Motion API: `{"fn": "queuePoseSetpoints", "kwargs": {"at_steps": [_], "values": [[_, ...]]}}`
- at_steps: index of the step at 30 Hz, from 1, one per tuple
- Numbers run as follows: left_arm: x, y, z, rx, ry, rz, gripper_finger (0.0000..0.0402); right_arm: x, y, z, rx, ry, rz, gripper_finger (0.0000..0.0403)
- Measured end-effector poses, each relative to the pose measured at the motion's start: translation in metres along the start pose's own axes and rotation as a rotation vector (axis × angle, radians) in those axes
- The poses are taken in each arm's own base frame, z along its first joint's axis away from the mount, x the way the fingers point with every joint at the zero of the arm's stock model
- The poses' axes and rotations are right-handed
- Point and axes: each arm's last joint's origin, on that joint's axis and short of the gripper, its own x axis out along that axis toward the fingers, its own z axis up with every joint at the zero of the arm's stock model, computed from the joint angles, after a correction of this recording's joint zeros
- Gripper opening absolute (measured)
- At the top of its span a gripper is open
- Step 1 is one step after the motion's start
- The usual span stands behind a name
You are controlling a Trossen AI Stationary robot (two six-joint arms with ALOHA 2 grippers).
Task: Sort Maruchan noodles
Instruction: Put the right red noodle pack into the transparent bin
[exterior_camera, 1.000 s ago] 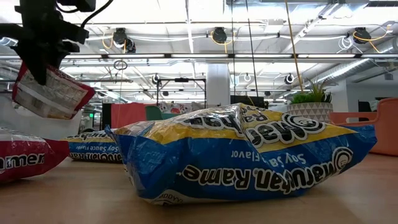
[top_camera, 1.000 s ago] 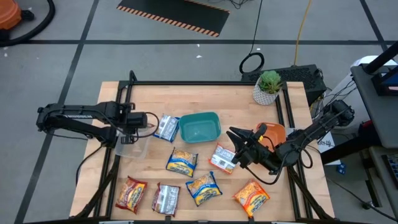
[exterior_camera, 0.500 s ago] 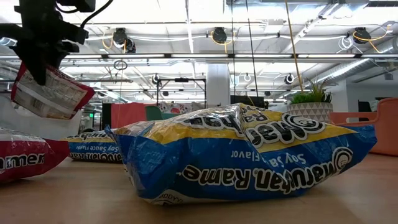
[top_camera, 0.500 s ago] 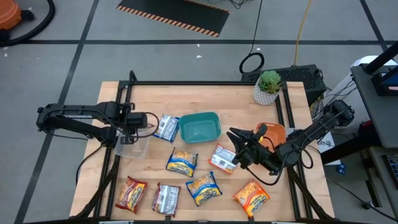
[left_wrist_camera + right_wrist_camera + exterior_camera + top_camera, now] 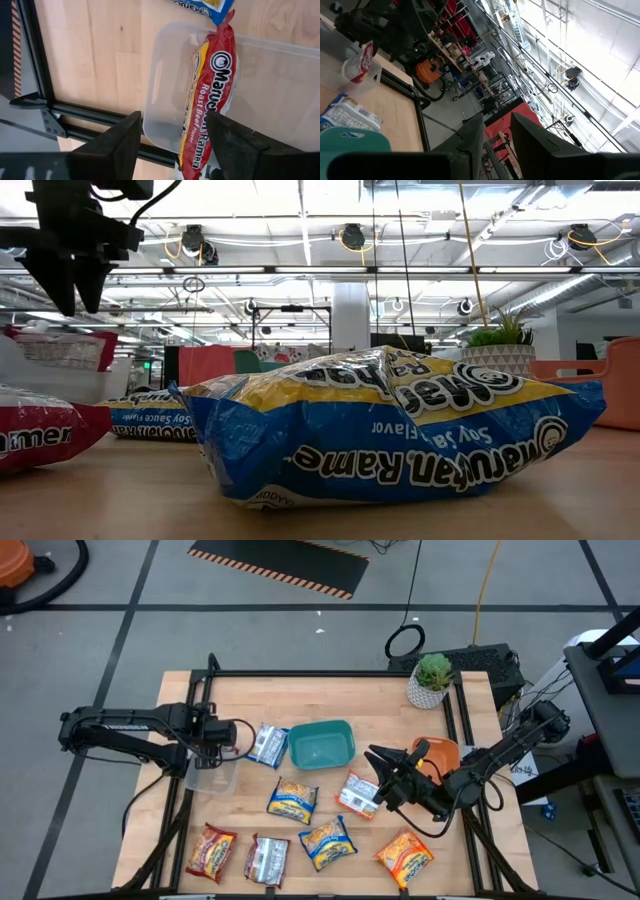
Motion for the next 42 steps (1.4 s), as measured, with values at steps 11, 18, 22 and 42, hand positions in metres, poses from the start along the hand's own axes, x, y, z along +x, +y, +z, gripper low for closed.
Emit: {"fn": "queuePoseSetpoints", "kwargs": {"at_steps": [11, 18, 22, 42], "values": [[-0.007, 0.003, -0.004, -0.159, 0.026, 0.033, 0.0229, 0.001, 0.0, 0.0, 0.077, -0.001, 0.0, 0.0095], [-0.043, 0.012, -0.009, -0.35, -0.108, 0.083, 0.023, 0.005, -0.001, -0.002, 0.206, 0.01, -0.009, 0.0095], [-0.054, 0.009, -0.003, -0.365, -0.295, 0.047, 0.023, 0.007, 0.001, -0.002, 0.304, -0.026, 0.013, 0.0095], [-0.088, -0.09, 0.026, -0.176, -0.789, -0.19, 0.023, 0.036, 0.068, 0.072, 0.488, -0.067, 0.475, 0.0095]]}}
